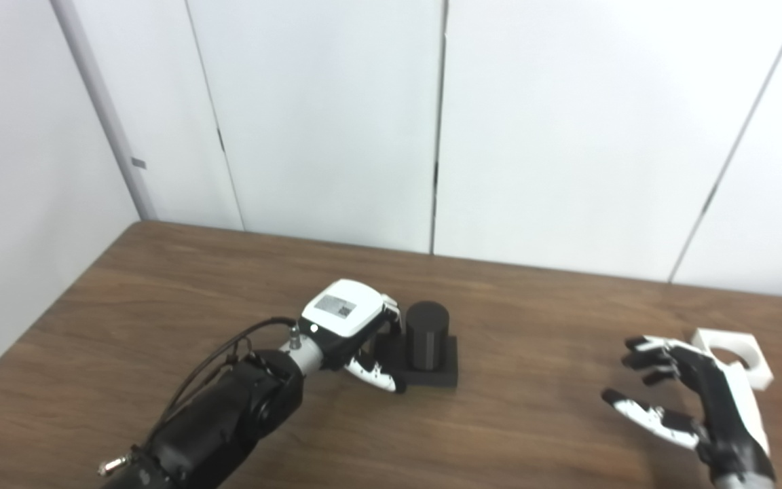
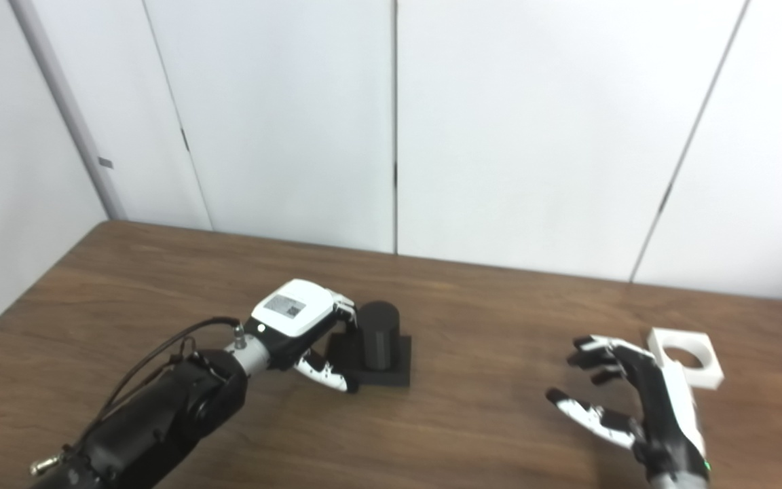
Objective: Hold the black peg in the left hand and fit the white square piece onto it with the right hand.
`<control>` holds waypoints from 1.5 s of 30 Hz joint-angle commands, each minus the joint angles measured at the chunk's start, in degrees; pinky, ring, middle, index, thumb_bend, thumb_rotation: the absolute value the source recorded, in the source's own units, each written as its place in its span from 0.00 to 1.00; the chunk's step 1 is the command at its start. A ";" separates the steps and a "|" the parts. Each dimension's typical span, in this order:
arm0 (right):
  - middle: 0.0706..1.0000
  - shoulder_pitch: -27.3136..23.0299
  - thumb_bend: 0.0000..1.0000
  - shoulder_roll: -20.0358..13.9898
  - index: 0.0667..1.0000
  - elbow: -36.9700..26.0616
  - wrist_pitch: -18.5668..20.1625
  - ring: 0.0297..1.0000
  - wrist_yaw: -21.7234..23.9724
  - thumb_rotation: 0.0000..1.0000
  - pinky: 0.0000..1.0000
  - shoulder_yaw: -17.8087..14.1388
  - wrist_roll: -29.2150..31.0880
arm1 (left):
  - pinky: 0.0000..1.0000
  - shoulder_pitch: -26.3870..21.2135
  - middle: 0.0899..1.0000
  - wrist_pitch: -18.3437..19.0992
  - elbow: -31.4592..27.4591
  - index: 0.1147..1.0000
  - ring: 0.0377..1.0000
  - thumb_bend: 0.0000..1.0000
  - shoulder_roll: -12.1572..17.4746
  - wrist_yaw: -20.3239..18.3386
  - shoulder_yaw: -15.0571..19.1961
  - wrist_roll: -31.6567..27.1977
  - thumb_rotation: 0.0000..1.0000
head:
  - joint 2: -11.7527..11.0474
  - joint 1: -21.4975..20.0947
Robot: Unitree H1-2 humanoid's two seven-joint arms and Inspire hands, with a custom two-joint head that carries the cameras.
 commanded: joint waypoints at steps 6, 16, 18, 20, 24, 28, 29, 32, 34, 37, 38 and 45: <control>0.65 -1.62 0.50 -1.22 0.46 -4.33 -0.86 0.59 -0.78 0.12 0.49 -1.30 -0.89 | 0.76 3.54 0.79 -6.41 3.47 0.43 0.78 0.52 -0.65 -3.53 -6.96 2.28 0.08 | 0.25 -4.38; 0.67 -5.01 0.51 -9.06 0.46 -10.78 5.62 0.61 7.00 0.13 0.53 -1.46 -3.16 | 0.79 2.26 0.81 -7.71 3.22 0.43 0.80 0.52 -0.26 -4.32 -7.33 1.26 0.07 | -0.93 -12.33; 0.71 -6.11 0.51 -11.73 0.46 -12.99 8.43 0.63 9.74 0.13 0.54 -1.50 -4.52 | 0.78 2.16 0.80 -8.53 3.44 0.43 0.79 0.52 -0.07 -3.87 -7.44 1.21 0.07 | -1.15 -13.78; 0.74 -7.05 0.62 -13.98 0.57 -14.62 10.43 0.65 11.90 0.08 0.55 -1.64 -6.05 | 0.77 2.20 0.79 -9.43 3.64 0.43 0.79 0.52 0.17 -3.36 -7.44 1.19 0.07 | -1.45 -16.27; 0.78 -9.17 0.75 -18.59 0.69 -17.15 14.50 0.71 15.92 0.05 0.57 -1.48 -10.63 | 0.78 2.34 0.80 -10.09 3.84 0.43 0.80 0.52 0.61 -3.99 -7.33 0.87 0.07 | -2.28 -20.58; 0.81 -11.76 0.77 -22.36 0.72 -17.87 18.38 0.73 20.32 0.07 0.55 -0.42 -16.11 | 0.79 2.79 0.80 -9.64 3.69 0.43 0.80 0.52 0.55 -4.27 -6.42 -0.58 0.07 | -2.90 -24.37; 0.82 -12.48 0.77 -23.04 0.73 -18.05 19.90 0.74 22.20 0.07 0.56 0.10 -17.26 | 0.78 2.86 0.80 -9.73 3.77 0.43 0.80 0.52 0.71 -4.12 -6.29 -0.82 0.07 | -3.30 -25.98; 0.86 -14.99 0.80 -26.17 0.78 -17.69 24.16 0.79 29.45 0.09 0.61 2.06 -19.43 | 0.79 2.98 0.80 -10.44 3.76 0.43 0.80 0.52 1.54 -4.07 -5.63 -2.19 0.07 | -4.26 -28.94; 0.88 -16.21 0.83 -27.52 0.79 -16.77 25.43 0.81 32.20 0.11 0.64 3.24 -20.86 | 0.78 3.20 0.80 -11.13 3.72 0.43 0.80 0.52 2.07 -3.42 -5.08 -2.62 0.07 | -4.92 -30.28; 0.92 -18.03 0.86 -29.24 0.82 -14.71 27.00 0.89 35.52 0.15 0.77 5.20 -23.91 | 0.77 3.56 0.79 -11.79 3.57 0.43 0.79 0.52 2.79 -2.89 -4.45 -2.79 0.06 | -5.69 -31.52; 0.94 -18.69 0.87 -29.77 0.83 -13.79 27.38 0.91 36.51 0.15 0.81 5.91 -25.17 | 0.77 3.71 0.79 -12.21 3.70 0.43 0.78 0.52 3.02 -2.53 -4.25 -2.89 0.06 | -5.85 -31.77; 0.99 -24.01 0.89 -31.87 0.88 -7.13 29.51 1.00 42.92 0.13 0.95 11.58 -36.05 | 0.76 4.27 0.79 -13.34 3.70 0.43 0.78 0.52 3.75 -2.74 -3.65 -2.42 0.06 | -5.88 -33.33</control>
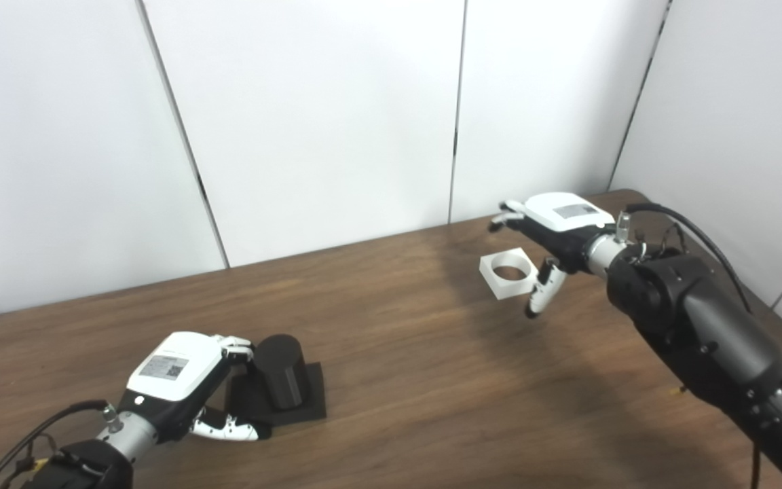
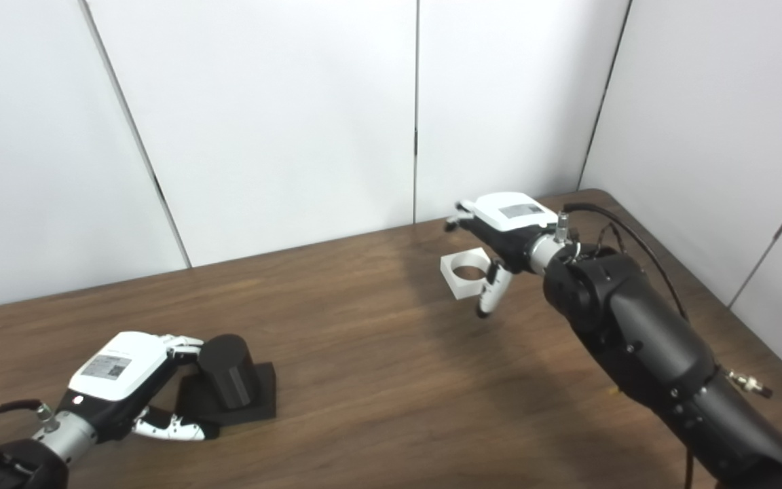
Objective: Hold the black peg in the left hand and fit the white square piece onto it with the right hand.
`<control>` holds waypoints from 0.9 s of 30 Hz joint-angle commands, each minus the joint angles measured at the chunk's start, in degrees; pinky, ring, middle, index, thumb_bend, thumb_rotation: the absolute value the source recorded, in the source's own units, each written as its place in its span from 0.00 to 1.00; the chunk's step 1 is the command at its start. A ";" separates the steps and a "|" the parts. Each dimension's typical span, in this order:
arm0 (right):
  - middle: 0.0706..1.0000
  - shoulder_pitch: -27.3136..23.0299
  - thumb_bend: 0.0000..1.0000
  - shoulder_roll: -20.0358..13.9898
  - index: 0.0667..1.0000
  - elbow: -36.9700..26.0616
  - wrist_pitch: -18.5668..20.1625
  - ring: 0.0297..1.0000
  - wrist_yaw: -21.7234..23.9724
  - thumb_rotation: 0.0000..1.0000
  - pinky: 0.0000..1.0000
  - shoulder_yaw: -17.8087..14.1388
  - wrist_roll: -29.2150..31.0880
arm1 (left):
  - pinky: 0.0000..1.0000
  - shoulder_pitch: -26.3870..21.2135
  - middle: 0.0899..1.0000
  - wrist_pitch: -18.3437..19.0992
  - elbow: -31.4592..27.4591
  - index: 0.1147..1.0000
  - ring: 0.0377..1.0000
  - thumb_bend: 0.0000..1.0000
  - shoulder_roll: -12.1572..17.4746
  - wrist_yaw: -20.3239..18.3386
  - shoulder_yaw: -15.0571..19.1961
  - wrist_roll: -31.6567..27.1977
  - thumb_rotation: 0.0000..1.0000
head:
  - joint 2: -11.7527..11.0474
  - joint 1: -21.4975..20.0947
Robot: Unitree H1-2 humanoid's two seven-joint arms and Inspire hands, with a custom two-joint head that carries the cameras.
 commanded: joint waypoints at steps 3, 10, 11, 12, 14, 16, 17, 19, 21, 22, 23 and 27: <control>0.99 -5.68 0.90 -1.73 0.87 3.68 -0.85 0.99 -1.19 0.11 0.94 0.50 -4.00 | 0.77 4.25 0.79 -1.77 2.28 0.43 0.78 0.52 2.10 -5.15 -2.88 2.69 0.06 | -0.20 -0.53; 0.96 -9.01 0.91 -0.86 0.87 12.24 -2.96 0.96 -4.32 0.09 0.90 1.99 -4.99 | 0.76 4.04 0.79 -2.98 3.82 0.43 0.78 0.52 1.78 -3.56 -3.03 3.16 0.07 | 0.09 -1.36; 0.96 -9.05 0.91 -0.69 0.87 13.00 -3.24 0.96 -4.96 0.09 0.90 2.15 -4.96 | 0.76 3.97 0.79 -2.90 3.87 0.43 0.78 0.52 1.72 -3.67 -3.15 3.30 0.07 | 0.09 -1.36; 0.96 -9.02 0.91 -0.55 0.87 13.72 -3.54 0.95 -5.61 0.09 0.89 2.35 -4.91 | 0.76 3.92 0.79 -2.92 4.02 0.43 0.78 0.52 1.63 -3.58 -3.22 3.36 0.07 | 0.04 -1.18; 0.95 -8.92 0.90 -0.27 0.88 14.95 -3.93 0.94 -6.82 0.10 0.88 2.71 -4.73 | 0.75 3.90 0.79 -3.16 4.46 0.43 0.78 0.52 1.43 -3.04 -3.23 3.30 0.07 | 0.00 -0.92; 0.95 -8.85 0.90 0.15 0.88 16.45 -4.15 0.94 -8.13 0.11 0.86 3.11 -4.45 | 0.74 4.01 0.78 -3.33 4.56 0.43 0.78 0.52 1.37 -2.80 -3.23 3.12 0.07 | 0.12 -0.69; 0.95 -8.78 0.89 0.36 0.88 16.93 -4.18 0.93 -8.55 0.11 0.85 3.25 -4.30 | 0.75 4.09 0.78 -3.25 4.29 0.43 0.78 0.52 1.41 -2.99 -3.19 3.05 0.07 | 0.12 -0.69; 0.94 -8.54 0.89 0.80 0.88 17.62 -4.25 0.93 -9.40 0.12 0.84 3.47 -4.07 | 0.75 4.33 0.79 -2.92 3.58 0.43 0.78 0.52 1.55 -3.49 -3.05 2.87 0.07 | 0.08 -0.47; 0.93 -8.39 0.90 1.19 0.87 18.36 -4.49 0.92 -10.24 0.13 0.83 3.70 -3.95 | 0.76 4.47 0.80 -2.46 2.94 0.43 0.78 0.52 1.65 -4.10 -2.94 2.75 0.07 | 0.15 -0.20; 0.93 -8.36 0.90 1.37 0.87 18.74 -4.63 0.92 -10.57 0.14 0.82 3.78 -3.80 | 0.76 4.51 0.80 -2.06 2.54 0.43 0.78 0.52 1.68 -4.57 -2.91 2.78 0.07 | 0.27 -0.04; 0.93 -8.35 0.90 1.47 0.86 18.98 -4.73 0.91 -10.78 0.14 0.82 3.80 -3.68 | 0.77 4.53 0.80 -1.78 2.27 0.43 0.79 0.52 1.69 -4.89 -2.90 2.82 0.07 | 0.27 -0.04; 0.93 -8.59 0.89 2.09 0.86 19.23 -5.08 0.92 -10.51 0.14 0.83 4.36 -3.12 | 0.77 4.66 0.80 -1.35 1.41 0.43 0.79 0.52 1.81 -5.34 -2.77 2.50 0.07 | 0.98 0.57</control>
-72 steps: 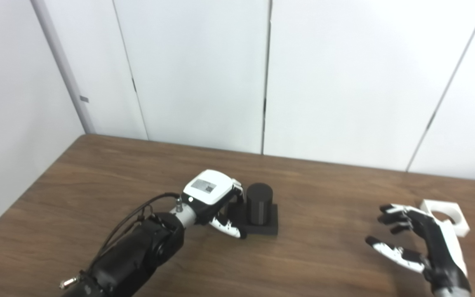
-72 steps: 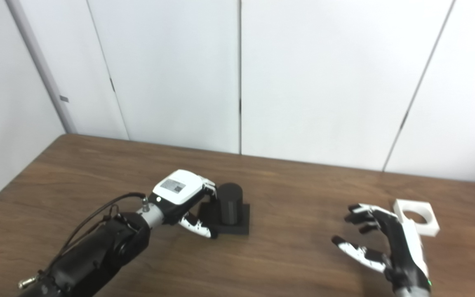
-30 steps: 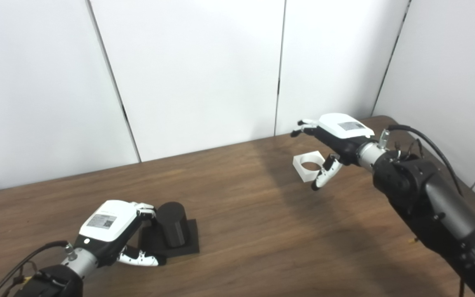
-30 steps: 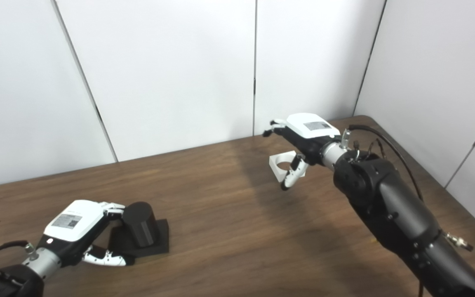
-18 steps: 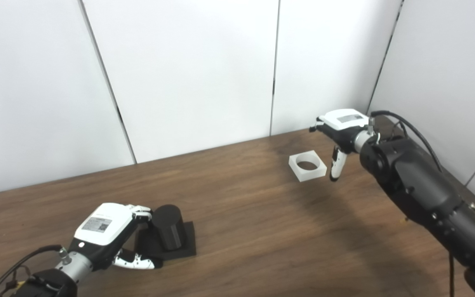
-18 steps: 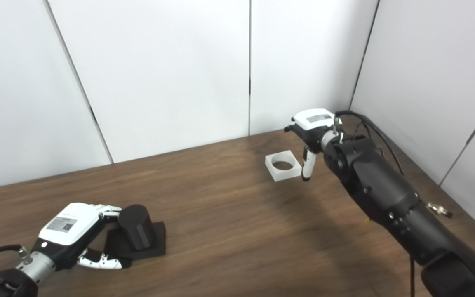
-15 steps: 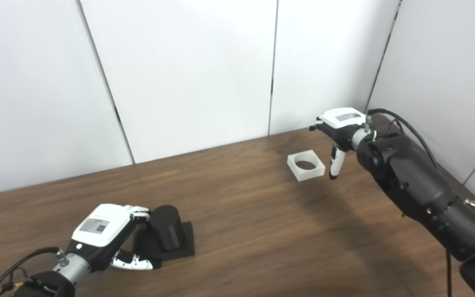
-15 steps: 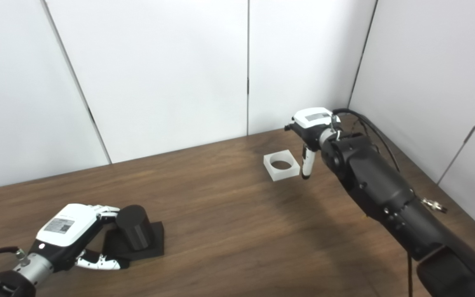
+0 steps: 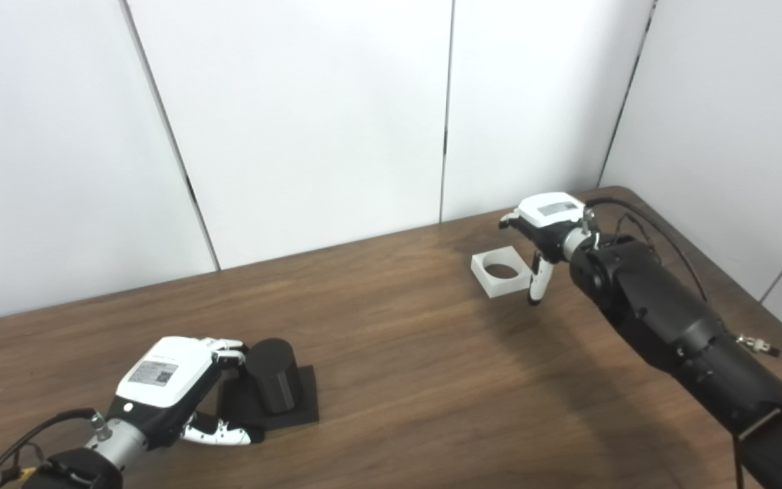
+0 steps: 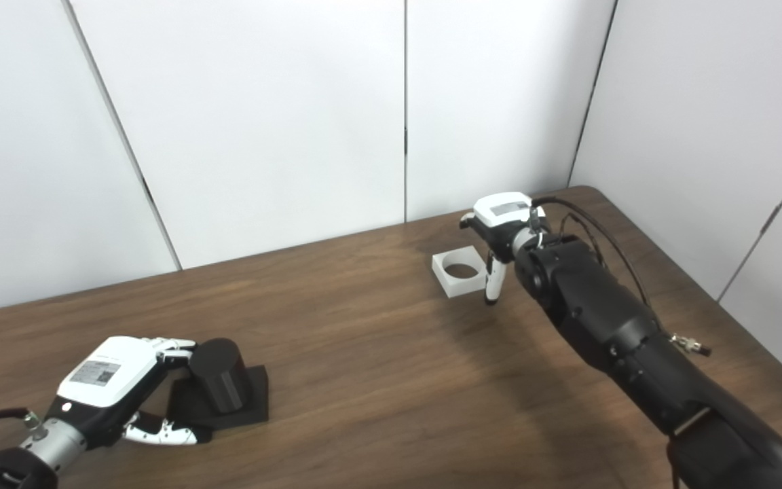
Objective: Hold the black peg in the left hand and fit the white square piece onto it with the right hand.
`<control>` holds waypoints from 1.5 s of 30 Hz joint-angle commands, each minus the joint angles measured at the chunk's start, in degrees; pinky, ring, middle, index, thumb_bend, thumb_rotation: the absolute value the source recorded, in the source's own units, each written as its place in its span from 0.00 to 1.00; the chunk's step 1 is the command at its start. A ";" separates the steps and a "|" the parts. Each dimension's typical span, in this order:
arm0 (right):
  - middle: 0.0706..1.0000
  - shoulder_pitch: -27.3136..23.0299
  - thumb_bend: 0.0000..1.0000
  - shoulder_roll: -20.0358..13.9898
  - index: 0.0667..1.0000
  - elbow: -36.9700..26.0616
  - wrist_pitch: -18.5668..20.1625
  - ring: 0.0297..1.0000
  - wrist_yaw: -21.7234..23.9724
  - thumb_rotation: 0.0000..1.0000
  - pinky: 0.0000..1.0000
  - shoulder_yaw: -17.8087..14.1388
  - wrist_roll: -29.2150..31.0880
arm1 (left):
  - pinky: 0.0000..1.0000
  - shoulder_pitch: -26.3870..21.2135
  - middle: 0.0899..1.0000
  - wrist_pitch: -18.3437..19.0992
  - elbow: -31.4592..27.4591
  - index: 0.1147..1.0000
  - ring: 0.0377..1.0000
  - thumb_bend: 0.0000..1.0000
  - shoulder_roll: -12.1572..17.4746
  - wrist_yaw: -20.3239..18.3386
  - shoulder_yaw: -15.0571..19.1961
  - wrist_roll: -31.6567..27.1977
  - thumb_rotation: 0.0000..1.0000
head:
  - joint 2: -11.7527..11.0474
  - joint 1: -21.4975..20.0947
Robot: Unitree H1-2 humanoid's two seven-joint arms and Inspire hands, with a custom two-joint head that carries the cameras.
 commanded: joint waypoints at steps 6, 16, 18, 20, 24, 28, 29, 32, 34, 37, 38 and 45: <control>0.92 -3.15 0.86 -0.53 0.83 -0.41 -1.24 0.90 -1.22 0.15 0.83 0.36 0.77 | 0.76 4.34 0.80 -0.13 -0.57 0.43 0.78 0.52 1.65 -7.71 -2.95 3.12 0.07 | 0.94 0.96; 0.91 -5.11 0.85 0.65 0.81 2.74 -1.79 0.89 -1.28 0.14 0.83 3.50 -0.10 | 0.76 4.79 0.78 0.33 -1.65 0.43 0.78 0.52 1.45 -8.31 -2.55 3.02 0.06 | 1.28 1.77; 0.91 -5.53 0.84 0.91 0.81 3.68 -1.79 0.90 -1.31 0.13 0.84 3.96 0.06 | 0.76 4.84 0.78 0.35 -1.61 0.43 0.78 0.52 1.45 -8.32 -2.48 2.87 0.06 | 1.40 1.82; 0.91 -6.00 0.83 1.10 0.81 4.88 -2.06 0.90 -1.31 0.13 0.85 4.24 0.55 | 0.76 4.89 0.78 0.63 -1.84 0.43 0.79 0.52 1.43 -8.82 -2.33 2.44 0.07 | 1.40 1.82; 0.88 -6.90 0.82 1.44 0.77 8.87 -3.30 0.88 -3.27 0.14 0.83 4.75 0.78 | 0.75 5.09 0.78 -0.41 -1.58 0.43 0.78 0.52 1.49 -7.87 -2.13 2.01 0.06 | 1.60 2.31; 0.86 -8.00 0.78 1.83 0.73 12.44 -3.45 0.87 -4.26 0.16 0.82 5.51 0.79 | 0.75 5.04 0.78 -0.41 -1.52 0.43 0.78 0.52 1.56 -8.08 -2.32 2.44 0.06 | 1.64 2.38; 0.85 -8.22 0.77 1.87 0.70 12.96 -3.37 0.87 -4.34 0.17 0.82 5.69 0.85 | 0.76 4.98 0.78 -0.17 -1.71 0.43 0.78 0.52 1.58 -8.49 -2.39 2.54 0.06 | 1.64 2.38; 0.81 -8.75 0.57 2.14 0.50 14.87 -3.24 0.85 -5.57 0.15 0.81 6.17 0.69 | 0.76 5.12 0.78 0.15 -2.63 0.43 0.78 0.52 1.83 -8.96 -2.39 2.82 0.07 | 2.26 2.43; 0.79 -8.67 0.53 1.97 0.46 14.58 -3.23 0.83 -5.71 0.15 0.79 6.66 0.22 | 0.76 5.19 0.78 0.22 -2.92 0.43 0.78 0.52 1.96 -9.20 -2.31 2.75 0.07 | 2.29 2.40; 0.76 -8.55 0.52 1.71 0.45 13.87 -2.86 0.81 -5.17 0.14 0.78 6.99 0.21 | 0.76 5.32 0.78 0.06 -2.91 0.43 0.78 0.52 1.99 -8.97 -2.12 2.56 0.07 | 2.41 2.44; 0.74 -8.58 0.52 1.68 0.45 13.83 -2.60 0.81 -4.91 0.14 0.79 7.00 0.32 | 0.76 5.36 0.78 -0.07 -2.79 0.43 0.78 0.52 1.96 -8.77 -2.06 2.46 0.07 | 2.41 2.44; 0.75 -8.40 0.52 0.53 0.45 12.22 -2.82 0.81 -3.33 0.15 0.81 6.84 1.04 | 0.75 5.48 0.78 -0.33 -2.29 0.43 0.78 0.52 1.72 -8.33 -1.95 2.39 0.07 | 2.85 2.71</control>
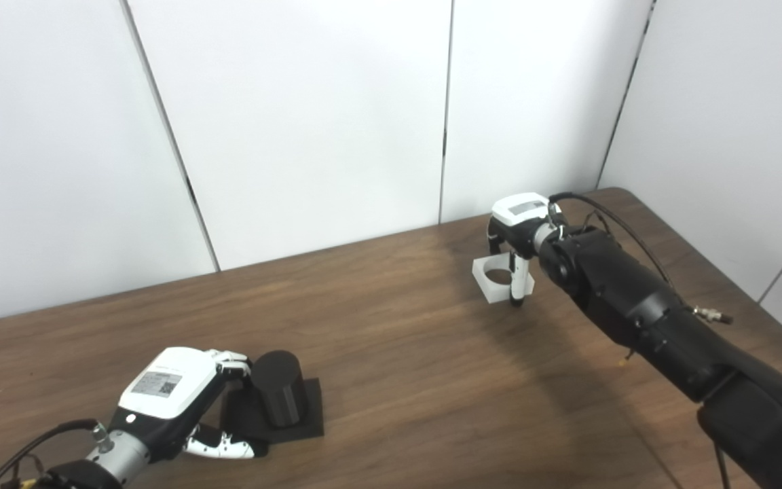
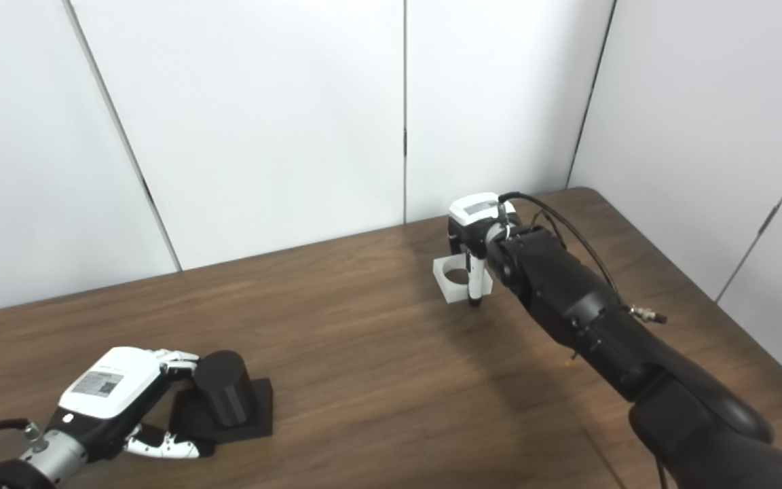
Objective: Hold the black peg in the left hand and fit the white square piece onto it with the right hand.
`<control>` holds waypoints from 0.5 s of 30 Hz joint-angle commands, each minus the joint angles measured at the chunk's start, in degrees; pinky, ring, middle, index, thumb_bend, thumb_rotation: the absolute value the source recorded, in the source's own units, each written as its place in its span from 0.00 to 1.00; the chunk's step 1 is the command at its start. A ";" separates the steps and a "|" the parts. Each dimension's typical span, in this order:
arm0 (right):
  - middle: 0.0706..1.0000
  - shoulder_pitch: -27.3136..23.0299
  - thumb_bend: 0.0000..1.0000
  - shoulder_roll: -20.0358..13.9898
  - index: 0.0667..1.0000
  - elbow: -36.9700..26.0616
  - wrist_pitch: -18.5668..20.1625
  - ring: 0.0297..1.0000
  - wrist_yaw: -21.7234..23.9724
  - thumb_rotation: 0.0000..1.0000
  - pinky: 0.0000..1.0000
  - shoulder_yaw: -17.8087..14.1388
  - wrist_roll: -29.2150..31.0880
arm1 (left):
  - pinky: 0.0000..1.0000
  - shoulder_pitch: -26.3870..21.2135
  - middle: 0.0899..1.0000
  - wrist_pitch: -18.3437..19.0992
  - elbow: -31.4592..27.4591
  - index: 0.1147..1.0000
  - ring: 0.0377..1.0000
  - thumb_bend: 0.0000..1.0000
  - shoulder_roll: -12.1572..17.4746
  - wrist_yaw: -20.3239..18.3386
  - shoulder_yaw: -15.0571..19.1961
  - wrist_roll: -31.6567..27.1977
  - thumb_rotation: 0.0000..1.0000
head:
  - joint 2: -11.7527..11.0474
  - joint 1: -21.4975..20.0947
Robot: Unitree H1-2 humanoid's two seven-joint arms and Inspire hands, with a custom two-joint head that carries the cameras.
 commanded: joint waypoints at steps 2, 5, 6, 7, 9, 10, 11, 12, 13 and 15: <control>0.74 -0.61 0.52 -1.43 0.45 -1.52 0.57 0.82 0.88 0.15 0.84 -0.17 -0.07 | 0.76 3.25 0.78 -1.74 2.10 0.43 0.78 0.52 1.45 -5.08 -2.88 2.73 0.07 | 0.03 -0.10; 0.74 -0.32 0.52 -1.69 0.45 -2.20 0.14 0.82 0.98 0.15 0.85 -0.74 0.91 | 0.76 3.23 0.78 -1.27 1.59 0.43 0.79 0.52 1.44 -5.84 -2.93 2.77 0.07 | 0.40 0.36; 0.74 -0.21 0.52 -1.76 0.45 -2.43 0.10 0.82 0.99 0.15 0.85 -0.95 1.26 | 0.76 3.23 0.78 -1.25 1.52 0.43 0.79 0.52 1.41 -5.88 -2.94 2.76 0.07 | 0.42 0.50; 0.73 -0.06 0.52 -1.80 0.45 -2.63 -0.03 0.82 0.88 0.15 0.85 -1.25 1.70 | 0.76 3.25 0.78 -1.43 1.57 0.43 0.79 0.52 1.39 -5.64 -2.94 2.75 0.07 | 0.48 0.69; 0.73 0.35 0.52 -1.92 0.45 -3.18 -0.81 0.82 0.43 0.15 0.85 -2.16 3.21 | 0.76 3.27 0.78 -1.57 1.60 0.43 0.79 0.52 1.37 -5.37 -2.97 2.88 0.07 | 0.70 1.10; 0.72 0.54 0.52 -2.01 0.45 -3.44 -1.30 0.81 0.09 0.15 0.85 -2.60 3.88 | 0.76 3.28 0.78 -1.50 1.53 0.43 0.79 0.52 1.34 -5.43 -2.98 2.90 0.07 | 0.87 1.49; 0.71 0.71 0.52 -2.14 0.45 -3.78 -1.74 0.80 -0.28 0.15 0.83 -2.91 4.30 | 0.76 3.29 0.78 -1.43 1.45 0.43 0.79 0.52 1.31 -5.53 -2.98 2.88 0.07 | 1.03 1.99; 0.71 0.90 0.52 -2.29 0.45 -4.16 -2.55 0.79 -0.97 0.15 0.83 -3.26 4.89 | 0.76 3.30 0.78 -1.38 1.42 0.43 0.79 0.52 1.25 -5.53 -2.98 2.87 0.07 | 1.12 2.45; 0.71 1.10 0.52 -2.44 0.45 -4.81 -3.02 0.79 -1.28 0.14 0.81 -3.74 5.51 | 0.76 3.35 0.78 -1.37 1.46 0.43 0.79 0.52 1.13 -5.29 -2.97 2.94 0.07 | 1.46 3.79; 0.71 1.46 0.52 -2.61 0.44 -6.43 -3.09 0.78 -1.45 0.14 0.80 -4.59 6.48 | 0.76 3.57 0.78 -1.52 1.66 0.43 0.78 0.52 0.82 -4.48 -2.72 2.67 0.07 | 1.78 5.03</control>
